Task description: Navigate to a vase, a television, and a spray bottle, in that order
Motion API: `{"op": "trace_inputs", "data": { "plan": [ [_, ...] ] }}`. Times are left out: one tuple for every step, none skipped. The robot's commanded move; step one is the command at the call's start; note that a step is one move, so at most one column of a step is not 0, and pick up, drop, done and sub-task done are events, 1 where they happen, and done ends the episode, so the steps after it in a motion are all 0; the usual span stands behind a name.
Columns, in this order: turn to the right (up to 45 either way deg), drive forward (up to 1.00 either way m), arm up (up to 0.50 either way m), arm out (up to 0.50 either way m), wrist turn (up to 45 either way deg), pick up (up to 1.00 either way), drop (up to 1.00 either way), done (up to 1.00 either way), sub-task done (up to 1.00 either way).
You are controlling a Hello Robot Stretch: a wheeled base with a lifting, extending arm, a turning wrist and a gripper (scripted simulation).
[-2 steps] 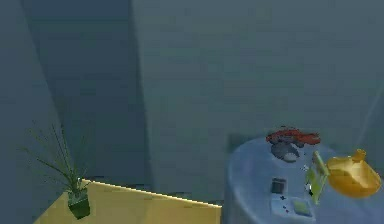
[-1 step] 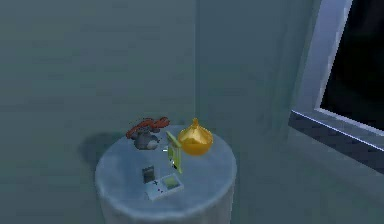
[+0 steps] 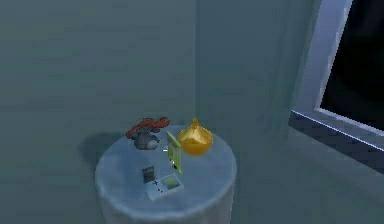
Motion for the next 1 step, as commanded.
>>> {"op": "trace_inputs", "data": {
  "plan": [
    [45.0, 0.0, 0.0, 0.0, 0.0, 0.0, 0.0, 0.0, 0.0]
  ]
}}
